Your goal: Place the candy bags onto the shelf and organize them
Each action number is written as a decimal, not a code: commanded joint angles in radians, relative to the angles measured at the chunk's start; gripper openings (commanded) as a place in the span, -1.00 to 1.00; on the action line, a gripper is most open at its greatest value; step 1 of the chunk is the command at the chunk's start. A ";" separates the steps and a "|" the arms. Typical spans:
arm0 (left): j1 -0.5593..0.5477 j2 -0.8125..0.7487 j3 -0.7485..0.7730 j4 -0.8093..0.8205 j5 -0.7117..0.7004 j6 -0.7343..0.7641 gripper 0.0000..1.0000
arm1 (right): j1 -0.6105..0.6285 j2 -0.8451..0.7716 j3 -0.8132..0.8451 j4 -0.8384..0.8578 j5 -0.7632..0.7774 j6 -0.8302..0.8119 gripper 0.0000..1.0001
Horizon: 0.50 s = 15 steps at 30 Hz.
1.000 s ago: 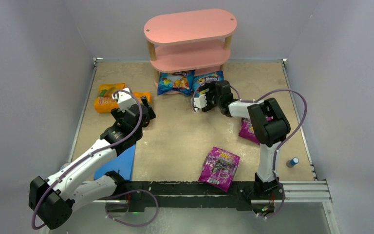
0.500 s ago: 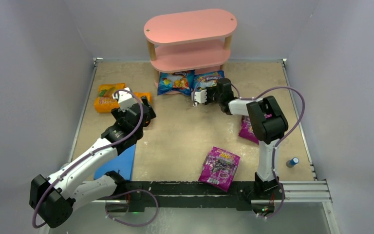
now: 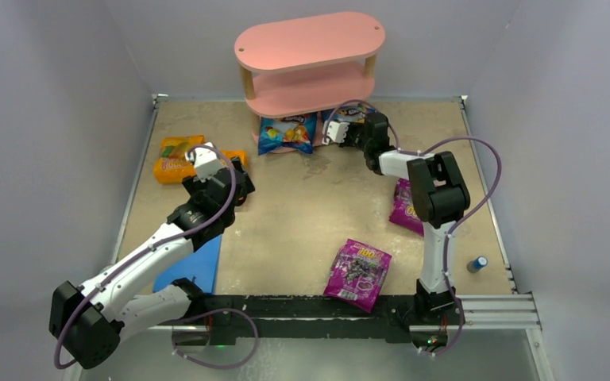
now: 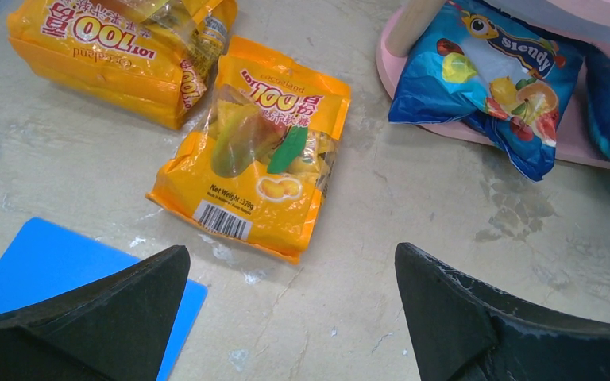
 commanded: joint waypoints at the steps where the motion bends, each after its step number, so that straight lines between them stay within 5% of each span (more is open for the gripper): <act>1: 0.007 0.012 0.041 0.010 -0.024 -0.012 0.98 | -0.025 0.001 0.082 0.262 0.051 0.064 -0.95; 15: 0.010 0.020 0.037 0.013 -0.006 -0.012 0.98 | 0.019 0.011 -0.014 0.476 -0.136 -0.033 -0.92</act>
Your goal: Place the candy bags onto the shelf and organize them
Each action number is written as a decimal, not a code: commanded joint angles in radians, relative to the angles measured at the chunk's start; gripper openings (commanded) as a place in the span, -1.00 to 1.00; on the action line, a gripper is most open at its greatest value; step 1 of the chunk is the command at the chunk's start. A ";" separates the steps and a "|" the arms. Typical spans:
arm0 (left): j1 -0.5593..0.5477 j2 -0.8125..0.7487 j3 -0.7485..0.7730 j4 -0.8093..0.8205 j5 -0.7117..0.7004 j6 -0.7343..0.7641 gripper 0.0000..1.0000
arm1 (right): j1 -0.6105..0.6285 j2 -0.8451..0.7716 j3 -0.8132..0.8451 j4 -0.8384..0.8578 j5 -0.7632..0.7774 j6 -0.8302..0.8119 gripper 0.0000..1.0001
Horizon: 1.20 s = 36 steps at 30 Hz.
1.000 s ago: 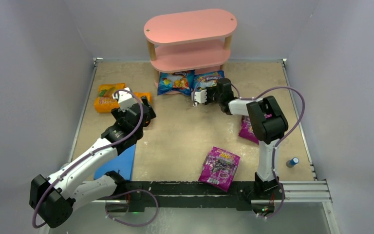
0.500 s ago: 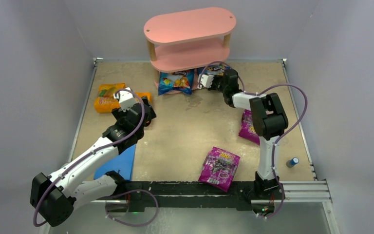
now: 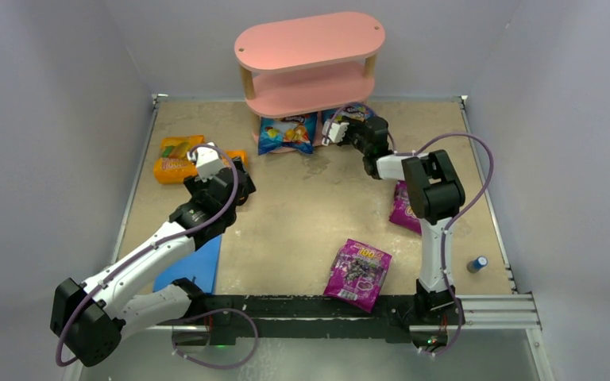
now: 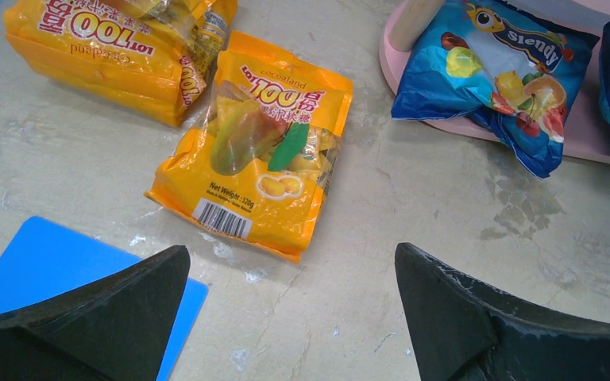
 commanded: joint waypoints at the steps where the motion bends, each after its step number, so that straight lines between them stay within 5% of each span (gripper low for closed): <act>1: 0.008 -0.002 0.036 0.012 -0.007 -0.014 0.98 | 0.013 -0.058 -0.020 0.221 -0.161 -0.111 -0.90; 7: 0.009 -0.002 0.032 0.017 0.003 -0.018 0.98 | 0.018 -0.048 0.043 0.087 -0.299 -0.231 -0.87; 17: 0.007 -0.013 0.028 0.011 0.001 -0.024 0.98 | 0.012 -0.005 0.099 -0.129 -0.248 -0.457 -0.56; 22: 0.008 -0.022 0.024 0.010 0.003 -0.025 0.98 | 0.003 -0.086 0.030 -0.226 -0.225 -0.488 -0.02; 28: 0.009 -0.032 0.018 0.019 0.014 -0.015 0.98 | -0.012 -0.214 -0.098 -0.132 -0.242 -0.349 0.65; 32: 0.008 -0.045 0.018 0.019 0.025 -0.010 0.98 | -0.012 -0.298 -0.165 -0.093 -0.268 -0.251 0.94; 36: 0.009 -0.074 0.012 0.022 0.033 -0.001 0.98 | -0.039 -0.381 -0.236 -0.064 -0.319 -0.081 0.98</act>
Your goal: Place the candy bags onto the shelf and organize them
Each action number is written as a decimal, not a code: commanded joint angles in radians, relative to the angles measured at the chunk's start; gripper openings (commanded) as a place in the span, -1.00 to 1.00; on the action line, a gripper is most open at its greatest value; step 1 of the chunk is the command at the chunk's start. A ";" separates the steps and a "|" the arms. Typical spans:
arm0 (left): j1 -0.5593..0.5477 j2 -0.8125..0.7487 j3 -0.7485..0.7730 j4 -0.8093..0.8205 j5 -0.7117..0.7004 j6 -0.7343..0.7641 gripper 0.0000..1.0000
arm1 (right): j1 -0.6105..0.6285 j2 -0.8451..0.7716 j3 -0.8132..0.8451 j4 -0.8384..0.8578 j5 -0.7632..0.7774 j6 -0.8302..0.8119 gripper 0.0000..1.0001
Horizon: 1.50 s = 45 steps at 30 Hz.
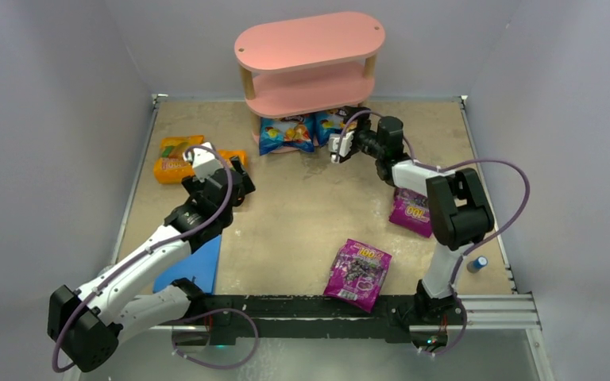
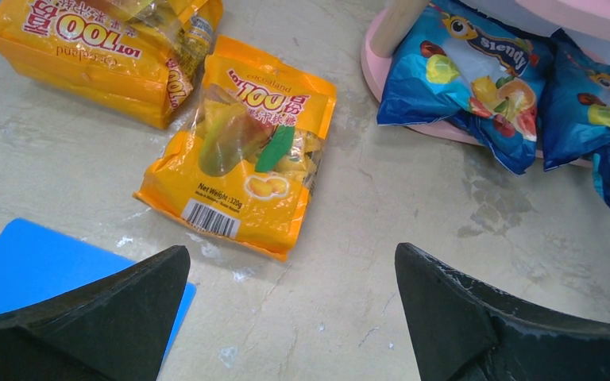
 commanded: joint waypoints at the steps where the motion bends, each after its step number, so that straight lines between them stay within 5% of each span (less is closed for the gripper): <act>1: 0.008 -0.052 0.012 0.017 0.011 0.009 0.99 | -0.035 -0.125 -0.077 0.105 -0.100 0.225 0.98; 6: 0.007 -0.099 -0.003 0.017 0.008 0.016 0.98 | -0.067 -0.285 -0.262 0.309 -0.087 0.481 0.98; 8: 0.009 -0.118 -0.019 0.032 0.018 0.015 0.98 | -0.086 -0.329 -0.345 0.550 0.043 0.788 0.98; 10: 0.009 -0.131 -0.032 0.049 0.034 0.014 0.99 | -0.104 -0.363 -0.377 0.663 0.335 1.178 0.98; 13: 0.009 -0.135 -0.035 0.053 0.052 0.011 0.98 | -0.146 -0.405 -0.302 0.286 0.617 1.735 0.98; 17: 0.008 -0.127 -0.021 0.044 0.073 0.016 0.99 | -0.151 -0.295 -0.106 -0.119 0.480 1.952 0.98; 19: 0.009 -0.126 -0.020 0.041 0.075 0.007 0.98 | -0.154 -0.220 -0.002 -0.269 0.451 2.001 0.96; 25: 0.009 -0.121 -0.044 0.057 0.084 -0.015 0.98 | -0.156 -0.036 0.173 -0.361 0.420 2.029 0.90; 45: 0.009 -0.057 -0.039 0.040 0.100 -0.039 0.97 | -0.119 0.193 0.267 -0.254 0.331 2.028 0.75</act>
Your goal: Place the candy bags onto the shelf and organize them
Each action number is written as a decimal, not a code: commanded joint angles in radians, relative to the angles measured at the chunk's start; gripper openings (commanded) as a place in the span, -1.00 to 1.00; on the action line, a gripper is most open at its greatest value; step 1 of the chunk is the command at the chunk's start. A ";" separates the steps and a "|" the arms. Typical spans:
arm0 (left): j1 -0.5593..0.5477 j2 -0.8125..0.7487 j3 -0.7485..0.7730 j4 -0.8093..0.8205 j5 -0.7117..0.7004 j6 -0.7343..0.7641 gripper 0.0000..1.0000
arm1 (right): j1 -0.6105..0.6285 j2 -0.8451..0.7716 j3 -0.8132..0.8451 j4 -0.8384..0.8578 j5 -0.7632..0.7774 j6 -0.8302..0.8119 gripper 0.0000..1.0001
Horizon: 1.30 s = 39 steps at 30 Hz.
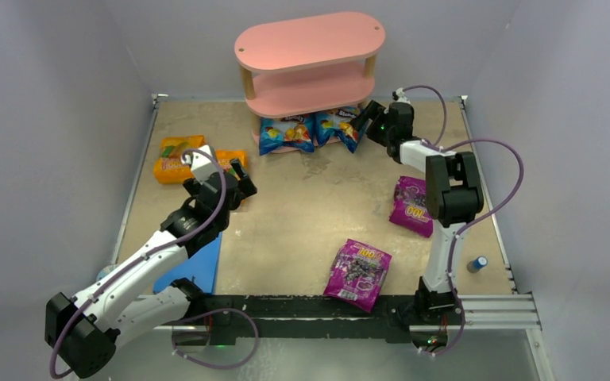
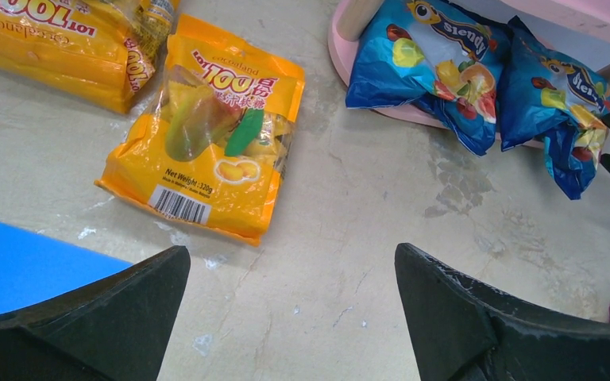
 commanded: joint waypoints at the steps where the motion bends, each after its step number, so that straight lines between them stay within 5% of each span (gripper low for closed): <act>1: 0.005 0.007 -0.006 0.017 0.008 -0.013 0.97 | 0.035 0.000 0.003 0.033 -0.016 0.023 0.75; 10: 0.004 -0.006 -0.006 -0.008 -0.015 -0.016 0.97 | 0.091 0.069 0.111 -0.064 0.063 -0.051 0.56; 16: 0.005 -0.025 -0.008 -0.007 -0.022 -0.006 0.97 | 0.091 0.036 0.086 -0.076 0.124 -0.166 -0.30; 19: 0.005 -0.022 -0.004 -0.007 -0.024 -0.001 0.97 | 0.089 0.025 0.094 -0.047 0.101 -0.297 -0.53; 27: 0.005 -0.017 0.000 -0.004 -0.032 0.012 0.97 | 0.085 0.026 0.158 -0.049 -0.221 -0.843 -0.74; 39: 0.005 -0.013 0.007 -0.008 -0.040 0.017 0.97 | 0.017 0.191 0.369 -0.014 -0.279 -0.938 -0.79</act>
